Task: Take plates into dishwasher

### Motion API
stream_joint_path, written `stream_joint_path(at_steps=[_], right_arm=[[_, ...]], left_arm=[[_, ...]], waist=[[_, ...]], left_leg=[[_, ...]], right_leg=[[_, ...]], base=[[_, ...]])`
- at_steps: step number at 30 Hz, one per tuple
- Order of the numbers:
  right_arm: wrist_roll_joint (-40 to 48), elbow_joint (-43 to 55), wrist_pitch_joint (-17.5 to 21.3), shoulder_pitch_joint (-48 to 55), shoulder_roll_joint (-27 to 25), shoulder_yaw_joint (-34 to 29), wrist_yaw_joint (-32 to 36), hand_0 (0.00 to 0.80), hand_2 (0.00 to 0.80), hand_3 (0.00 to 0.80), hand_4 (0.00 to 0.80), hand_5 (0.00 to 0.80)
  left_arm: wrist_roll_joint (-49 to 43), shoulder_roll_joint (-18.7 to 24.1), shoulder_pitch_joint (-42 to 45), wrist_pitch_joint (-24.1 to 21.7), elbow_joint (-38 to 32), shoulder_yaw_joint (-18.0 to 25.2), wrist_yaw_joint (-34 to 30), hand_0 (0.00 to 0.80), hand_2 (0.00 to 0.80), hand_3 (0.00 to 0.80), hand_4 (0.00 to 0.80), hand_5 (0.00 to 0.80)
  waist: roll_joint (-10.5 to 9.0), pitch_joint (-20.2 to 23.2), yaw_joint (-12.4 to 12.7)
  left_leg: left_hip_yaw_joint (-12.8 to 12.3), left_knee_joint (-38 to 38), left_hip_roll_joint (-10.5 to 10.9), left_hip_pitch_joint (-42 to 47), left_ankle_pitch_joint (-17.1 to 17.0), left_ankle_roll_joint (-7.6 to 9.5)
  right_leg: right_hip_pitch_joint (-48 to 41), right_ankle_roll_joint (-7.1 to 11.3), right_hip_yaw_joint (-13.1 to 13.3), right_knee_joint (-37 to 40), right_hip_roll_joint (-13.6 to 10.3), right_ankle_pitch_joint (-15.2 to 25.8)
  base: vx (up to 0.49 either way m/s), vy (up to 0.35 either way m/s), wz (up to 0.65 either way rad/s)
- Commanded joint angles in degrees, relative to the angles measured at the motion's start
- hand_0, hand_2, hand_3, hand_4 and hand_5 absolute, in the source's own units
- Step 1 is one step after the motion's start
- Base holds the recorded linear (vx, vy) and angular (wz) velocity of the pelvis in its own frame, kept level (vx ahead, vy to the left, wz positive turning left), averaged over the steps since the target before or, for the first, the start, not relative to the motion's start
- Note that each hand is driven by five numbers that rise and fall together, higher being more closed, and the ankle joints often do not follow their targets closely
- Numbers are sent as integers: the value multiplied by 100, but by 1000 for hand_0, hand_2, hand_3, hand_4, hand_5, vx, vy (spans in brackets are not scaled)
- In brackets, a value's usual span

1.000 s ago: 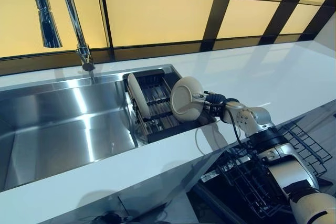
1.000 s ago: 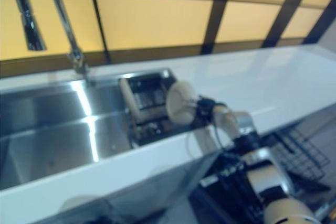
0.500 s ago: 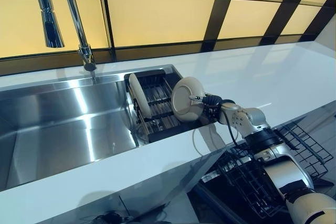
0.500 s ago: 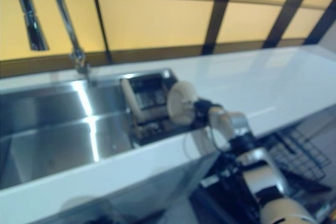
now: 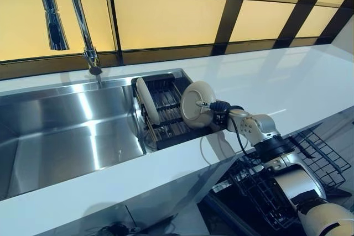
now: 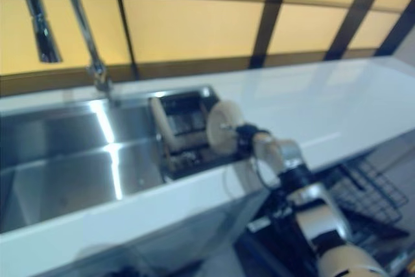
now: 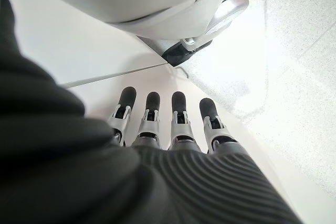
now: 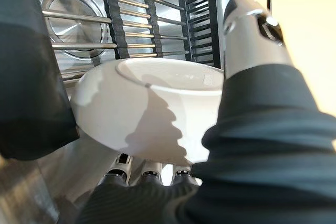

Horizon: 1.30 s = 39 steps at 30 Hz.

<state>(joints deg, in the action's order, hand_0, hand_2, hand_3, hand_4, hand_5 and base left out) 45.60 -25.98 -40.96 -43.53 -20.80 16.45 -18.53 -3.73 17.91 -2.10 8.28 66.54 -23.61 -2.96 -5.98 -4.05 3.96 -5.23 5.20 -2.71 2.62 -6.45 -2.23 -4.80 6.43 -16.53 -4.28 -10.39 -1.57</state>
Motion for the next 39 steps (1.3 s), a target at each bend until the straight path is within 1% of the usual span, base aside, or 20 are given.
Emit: stream_joint_path(at_steps=[1,6,15,16,17,18,19,22,25,26,30,34,38,39], right_arm=[[-137,-171,237,-665,-125,-14,-98,0,0,0,0,0],[-171,-223,260,-681,-101,-14,-89,0,0,0,0,0],[-296,-226,366,-696,-53,-22,-317,0,0,0,0,0],[-361,-233,367,-709,-41,-20,-346,122,122,122,122,122],[-373,-221,344,-719,-49,-26,-380,166,166,166,166,166],[-416,-225,344,-734,-59,-31,-413,251,251,251,251,251],[-448,-243,351,-747,-56,-37,-439,430,430,430,430,430],[-557,-301,391,-754,-56,-55,-460,584,584,584,584,584],[-613,-363,401,-808,-58,-52,-508,765,765,765,765,765],[-629,-371,404,-815,-63,-54,-515,800,800,800,800,800],[-694,-443,476,-845,-95,-46,-499,800,800,800,800,800],[-675,-448,456,-855,-124,-69,-485,800,800,800,800,800],[-655,-453,530,-908,-156,-87,-508,800,800,800,800,800],[-743,-449,610,-930,-155,-76,-487,800,800,800,800,800]], left_arm=[[-148,-48,-564,-42,123,-331,-1,0,0,0,0,0],[-157,-47,-579,-52,142,-328,-17,0,0,0,0,0],[-173,-61,-570,-65,123,-336,-48,0,0,0,0,0],[-155,-64,-583,-59,121,-351,-52,0,0,0,0,0],[-152,-69,-582,-65,120,-349,-53,0,0,0,0,0],[-145,-75,-585,-64,121,-358,-53,0,0,0,0,0],[-152,-85,-587,-68,122,-353,-52,0,0,0,0,0],[-158,-89,-593,-57,123,-368,-62,0,0,0,0,0],[-163,-96,-607,-52,126,-372,-72,0,0,0,0,0],[-164,-95,-608,-47,125,-376,-73,0,0,0,0,0],[-189,-83,-600,-59,137,-356,-96,0,0,0,0,0],[-206,-89,-590,-78,151,-349,-97,0,0,0,0,0],[-190,-83,-601,-61,137,-373,-102,0,0,0,0,0],[-199,-86,-613,-59,148,-368,-109,0,0,0,0,0]], waist=[[214,40,187],[217,40,195],[225,41,201],[228,39,199],[228,37,199],[227,34,198],[228,33,197],[230,32,201],[229,34,211],[229,34,212],[223,51,221],[219,53,226],[217,54,233],[214,56,235]], left_leg=[[-106,-20,197,485,847,334],[-90,-20,201,490,850,336],[-68,-20,204,504,856,334],[-74,-20,204,503,857,335],[-76,-20,204,504,859,336],[-74,-20,206,507,861,336],[-73,-20,207,509,864,339],[-66,-20,210,518,872,344],[-54,-20,215,521,876,346],[-55,-20,215,520,877,346],[-56,-20,210,526,880,342],[-46,-20,211,532,881,346],[-42,-20,208,532,883,347],[-39,-20,209,532,881,347]], right_leg=[[557,393,41,-917,-470,830],[566,393,26,-931,-486,838],[598,405,28,-977,-506,862],[599,406,28,-982,-509,859],[601,408,29,-984,-514,861],[603,409,30,-986,-516,866],[604,409,32,-988,-517,867],[616,414,29,-1007,-531,883],[622,413,25,-1012,-542,882],[621,414,23,-1011,-544,881],[620,422,15,-1010,-552,885],[618,421,9,-1011,-554,891],[627,419,1,-1021,-562,891],[627,416,2,-1019,-560,890]], base=[[0,0,0],[0,0,0],[0,0,0],[0,0,0],[0,0,0],[0,0,0],[0,0,0],[0,0,0],[0,0,0],[0,0,0],[0,0,0],[0,0,0],[0,0,0],[0,0,0]])
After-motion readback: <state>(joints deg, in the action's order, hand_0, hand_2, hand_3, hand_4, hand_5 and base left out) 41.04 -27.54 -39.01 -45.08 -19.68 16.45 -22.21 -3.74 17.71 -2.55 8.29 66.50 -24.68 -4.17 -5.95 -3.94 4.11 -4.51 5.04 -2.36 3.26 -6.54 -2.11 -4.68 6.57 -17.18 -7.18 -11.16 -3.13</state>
